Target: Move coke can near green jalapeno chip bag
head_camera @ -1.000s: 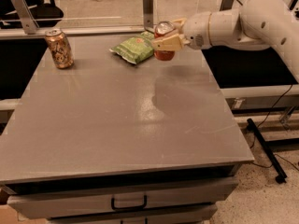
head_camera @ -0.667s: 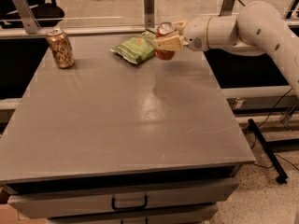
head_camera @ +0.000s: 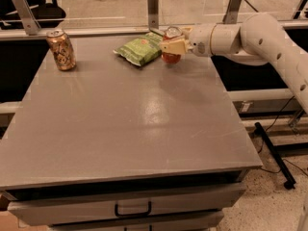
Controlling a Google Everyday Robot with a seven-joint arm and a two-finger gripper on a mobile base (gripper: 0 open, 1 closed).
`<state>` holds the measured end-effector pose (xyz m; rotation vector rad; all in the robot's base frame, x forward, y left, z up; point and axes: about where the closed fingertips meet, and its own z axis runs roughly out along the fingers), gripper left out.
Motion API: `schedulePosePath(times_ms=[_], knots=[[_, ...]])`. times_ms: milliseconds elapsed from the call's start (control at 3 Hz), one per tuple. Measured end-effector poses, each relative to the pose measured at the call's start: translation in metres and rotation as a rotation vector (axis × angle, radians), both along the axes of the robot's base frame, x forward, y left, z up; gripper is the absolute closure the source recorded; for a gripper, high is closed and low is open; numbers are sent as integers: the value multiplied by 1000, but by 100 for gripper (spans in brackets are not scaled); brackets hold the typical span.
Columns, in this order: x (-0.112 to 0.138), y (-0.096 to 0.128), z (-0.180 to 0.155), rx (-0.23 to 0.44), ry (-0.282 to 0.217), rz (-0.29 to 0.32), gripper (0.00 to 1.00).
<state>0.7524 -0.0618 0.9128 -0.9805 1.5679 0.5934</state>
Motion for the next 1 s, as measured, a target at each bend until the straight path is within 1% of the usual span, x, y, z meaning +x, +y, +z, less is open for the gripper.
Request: schedulePosePath(times_ms=[333, 667, 1000], knots=[[9, 0, -12, 15, 23, -33, 13], [18, 9, -17, 22, 30, -35, 0], [22, 21, -14, 11, 24, -16, 0]])
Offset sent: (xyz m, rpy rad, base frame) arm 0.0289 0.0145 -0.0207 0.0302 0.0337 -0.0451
